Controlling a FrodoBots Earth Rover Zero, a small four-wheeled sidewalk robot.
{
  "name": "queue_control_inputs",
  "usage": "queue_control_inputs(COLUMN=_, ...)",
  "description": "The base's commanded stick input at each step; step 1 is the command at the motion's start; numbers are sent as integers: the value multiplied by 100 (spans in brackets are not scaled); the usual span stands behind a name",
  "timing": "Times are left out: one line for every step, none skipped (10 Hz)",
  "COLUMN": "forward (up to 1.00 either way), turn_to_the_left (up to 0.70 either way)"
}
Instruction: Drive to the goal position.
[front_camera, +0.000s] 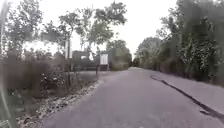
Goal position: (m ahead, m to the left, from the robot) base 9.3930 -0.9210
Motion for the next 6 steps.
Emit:
queue_control_inputs(forward=70, turn_to_the_left=0)
queue_control_inputs(forward=70, turn_to_the_left=0)
queue_control_inputs(forward=70, turn_to_the_left=0)
queue_control_inputs(forward=70, turn_to_the_left=-23)
queue_control_inputs(forward=70, turn_to_the_left=-29)
queue_control_inputs(forward=70, turn_to_the_left=-21)
